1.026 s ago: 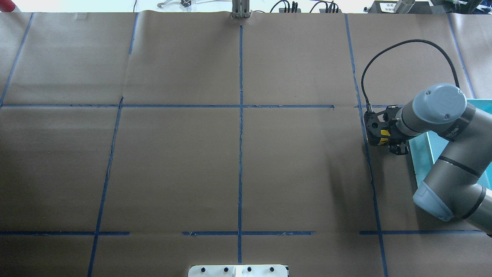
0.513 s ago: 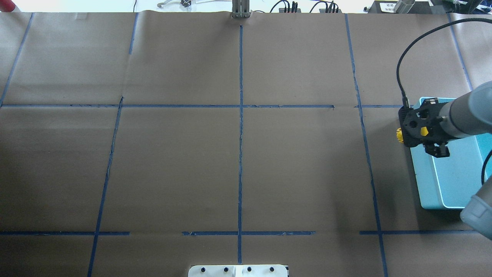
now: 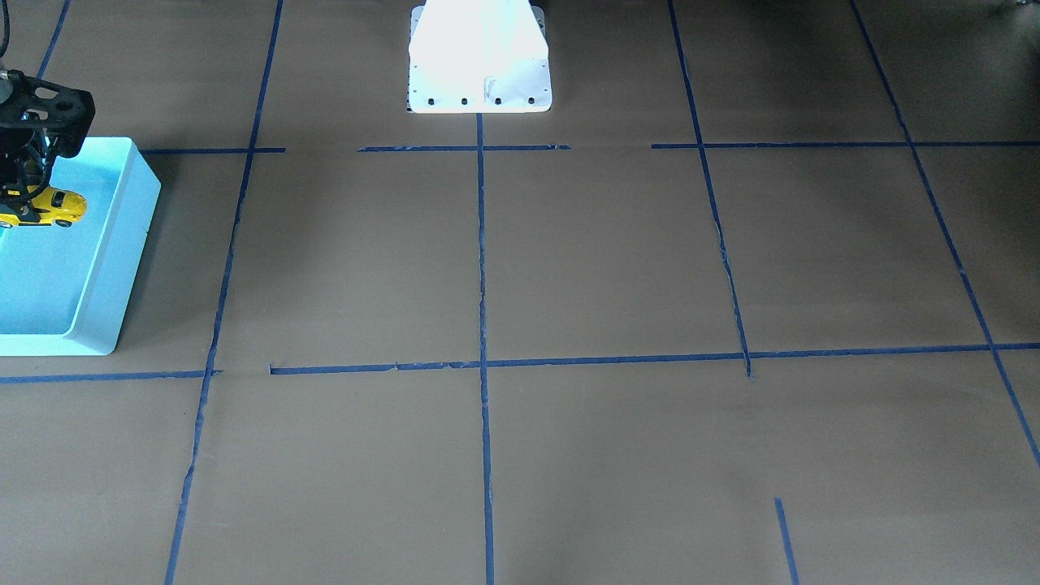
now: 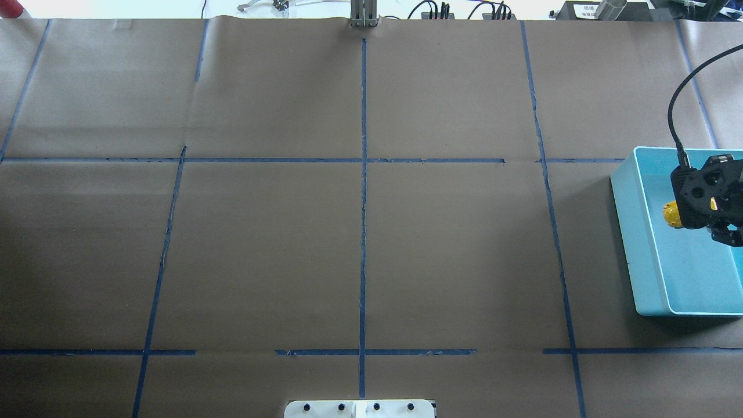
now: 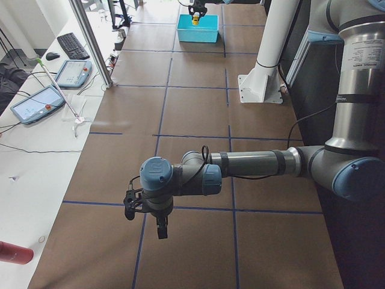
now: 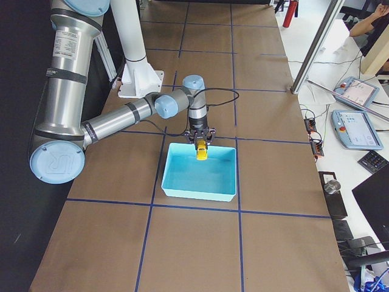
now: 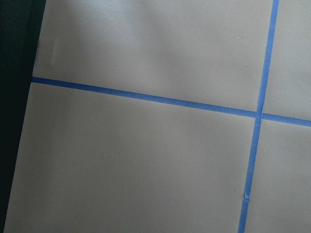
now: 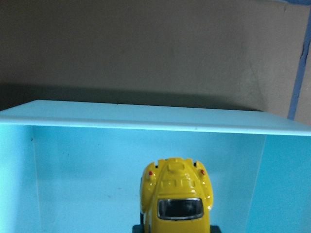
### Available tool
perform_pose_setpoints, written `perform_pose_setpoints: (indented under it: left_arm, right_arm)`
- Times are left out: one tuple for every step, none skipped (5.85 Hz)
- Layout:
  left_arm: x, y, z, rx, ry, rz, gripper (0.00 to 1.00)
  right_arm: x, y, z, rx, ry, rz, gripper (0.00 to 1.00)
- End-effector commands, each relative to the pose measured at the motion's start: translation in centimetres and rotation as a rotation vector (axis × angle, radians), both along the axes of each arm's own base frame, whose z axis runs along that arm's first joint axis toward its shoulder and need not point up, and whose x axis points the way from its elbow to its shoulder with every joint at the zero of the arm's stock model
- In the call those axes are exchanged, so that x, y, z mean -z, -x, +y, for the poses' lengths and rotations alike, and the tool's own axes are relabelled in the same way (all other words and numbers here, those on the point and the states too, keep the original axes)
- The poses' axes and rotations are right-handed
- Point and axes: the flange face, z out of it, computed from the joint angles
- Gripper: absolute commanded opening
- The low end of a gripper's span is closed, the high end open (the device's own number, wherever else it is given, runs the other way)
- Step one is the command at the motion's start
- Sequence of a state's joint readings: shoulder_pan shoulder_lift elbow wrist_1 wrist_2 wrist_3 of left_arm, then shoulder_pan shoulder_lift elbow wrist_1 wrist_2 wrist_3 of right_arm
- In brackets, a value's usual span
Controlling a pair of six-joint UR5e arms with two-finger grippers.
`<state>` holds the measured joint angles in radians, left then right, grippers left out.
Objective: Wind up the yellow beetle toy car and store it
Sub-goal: 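Lift the car with the right gripper over the blue bin, then lower the held car down into the blue bin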
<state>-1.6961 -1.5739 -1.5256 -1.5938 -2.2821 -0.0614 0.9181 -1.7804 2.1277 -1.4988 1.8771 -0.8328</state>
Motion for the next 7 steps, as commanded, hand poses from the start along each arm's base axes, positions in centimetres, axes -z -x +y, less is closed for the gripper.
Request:
perform_pose_setpoints:
  left_arm:
    - [0.0,0.0,0.0,0.0,0.001,-0.001,1.0]
    - [0.0,-0.1,0.0,-0.001,-0.001,0.0,1.0]
    - [0.0,-0.1,0.0,-0.001,-0.001,0.0,1.0]
    - [0.0,-0.1,0.0,-0.001,0.001,0.001,1.0]
    - [0.0,0.0,0.0,-0.001,0.001,-0.001,1.0]
    - [0.0,-0.1,0.0,-0.001,-0.001,0.0,1.0]
    - [0.0,0.0,0.0,-0.001,-0.001,-0.001,1.0]
  right_arm:
    - [-6.4,-0.3,0.5,0.003,0.012,0.004,0.0]
    - [-8.6,0.3,-0.1,0.001,-0.01,-0.016,0.0]
    - [-10.9,0.7,-0.3,0.007,0.003,-0.006,0.0]
    - [-11.5,1.9,-0.7,0.02,-0.011,-0.02,0.01]
    - [-12.1,3.1,-0.3,0.042,-0.002,-0.017,0.01]
    - [-11.4,4.0,-0.5,0.038,-0.005,-0.03,0.02]
    - [-11.4,4.1,-0.5,0.039,-0.006,-0.03,0.03]
